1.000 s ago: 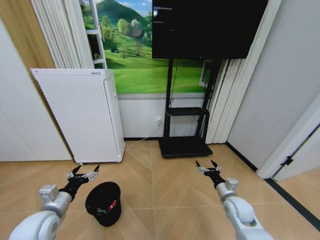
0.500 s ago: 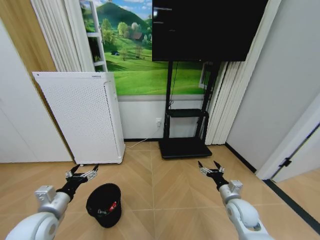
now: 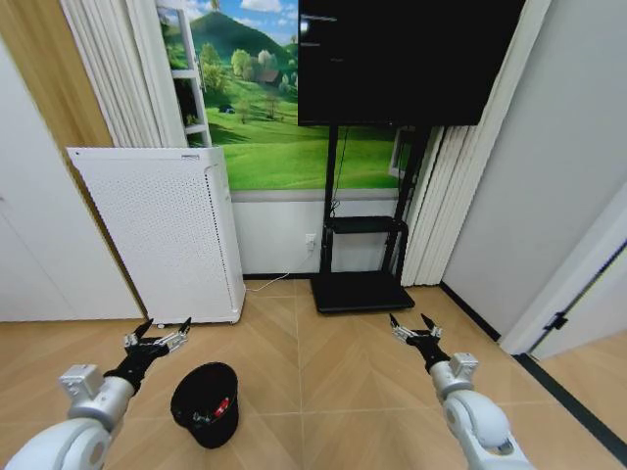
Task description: Pick up the trash bin and place the garbage on the floor into it.
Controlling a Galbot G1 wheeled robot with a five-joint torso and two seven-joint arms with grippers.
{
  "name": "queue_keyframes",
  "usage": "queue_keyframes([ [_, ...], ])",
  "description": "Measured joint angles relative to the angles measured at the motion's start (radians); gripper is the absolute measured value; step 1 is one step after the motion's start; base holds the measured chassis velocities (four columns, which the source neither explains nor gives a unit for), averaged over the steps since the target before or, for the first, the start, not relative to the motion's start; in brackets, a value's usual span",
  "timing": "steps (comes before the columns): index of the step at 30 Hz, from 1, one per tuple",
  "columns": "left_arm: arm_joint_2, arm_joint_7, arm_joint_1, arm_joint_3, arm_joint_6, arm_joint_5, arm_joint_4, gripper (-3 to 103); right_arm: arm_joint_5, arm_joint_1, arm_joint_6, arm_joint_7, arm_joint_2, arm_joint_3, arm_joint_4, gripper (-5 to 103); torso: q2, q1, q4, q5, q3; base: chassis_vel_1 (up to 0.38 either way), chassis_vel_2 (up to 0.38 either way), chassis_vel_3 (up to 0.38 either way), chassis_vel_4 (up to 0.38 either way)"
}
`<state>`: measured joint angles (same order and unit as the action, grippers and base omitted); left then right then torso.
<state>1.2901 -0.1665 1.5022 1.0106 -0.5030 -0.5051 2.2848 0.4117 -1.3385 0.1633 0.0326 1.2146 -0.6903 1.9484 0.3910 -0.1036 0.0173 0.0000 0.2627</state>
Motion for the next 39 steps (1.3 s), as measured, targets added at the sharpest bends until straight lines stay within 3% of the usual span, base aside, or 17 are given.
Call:
queue_keyframes([
  [39, 0.009, -0.01, -0.01, 0.011, 0.005, -0.007, 0.004, 100, 0.033, 0.016, 0.037, -0.014, -0.016, 0.016, 0.014, 100, 0.161, -0.059, 0.0001, 0.0, 0.102, 0.0, 0.0, 0.0, 0.0],
])
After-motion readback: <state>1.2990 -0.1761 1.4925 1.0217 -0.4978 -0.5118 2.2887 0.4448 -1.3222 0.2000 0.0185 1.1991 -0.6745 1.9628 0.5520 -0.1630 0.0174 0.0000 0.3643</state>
